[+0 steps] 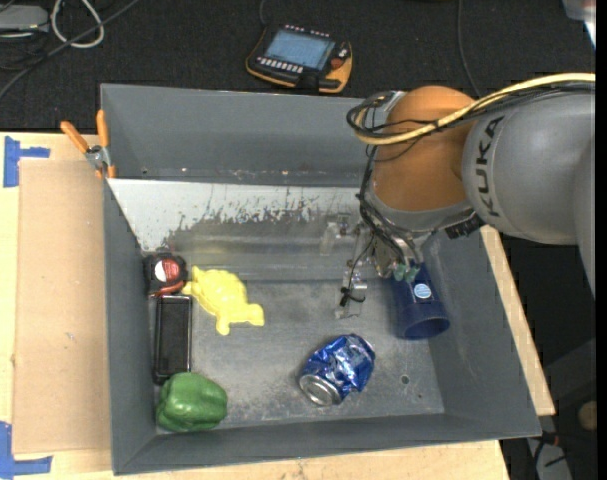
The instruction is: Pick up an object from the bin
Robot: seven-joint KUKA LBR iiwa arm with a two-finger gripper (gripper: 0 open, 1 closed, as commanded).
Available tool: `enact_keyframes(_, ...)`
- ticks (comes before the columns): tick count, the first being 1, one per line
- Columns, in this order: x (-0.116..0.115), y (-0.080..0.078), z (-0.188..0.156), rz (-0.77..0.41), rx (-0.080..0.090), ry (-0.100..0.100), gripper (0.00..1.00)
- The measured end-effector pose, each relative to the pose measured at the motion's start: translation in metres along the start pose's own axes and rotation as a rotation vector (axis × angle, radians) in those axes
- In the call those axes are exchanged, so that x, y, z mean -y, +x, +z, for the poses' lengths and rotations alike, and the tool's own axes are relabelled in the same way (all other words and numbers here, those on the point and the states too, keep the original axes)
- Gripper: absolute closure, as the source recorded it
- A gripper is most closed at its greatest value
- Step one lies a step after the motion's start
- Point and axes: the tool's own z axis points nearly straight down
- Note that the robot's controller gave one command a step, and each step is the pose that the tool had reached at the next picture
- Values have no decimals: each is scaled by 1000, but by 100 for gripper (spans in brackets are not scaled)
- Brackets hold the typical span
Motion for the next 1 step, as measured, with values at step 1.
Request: enact_keyframes(1, 0, 0, 0, 0, 0, 0, 0)
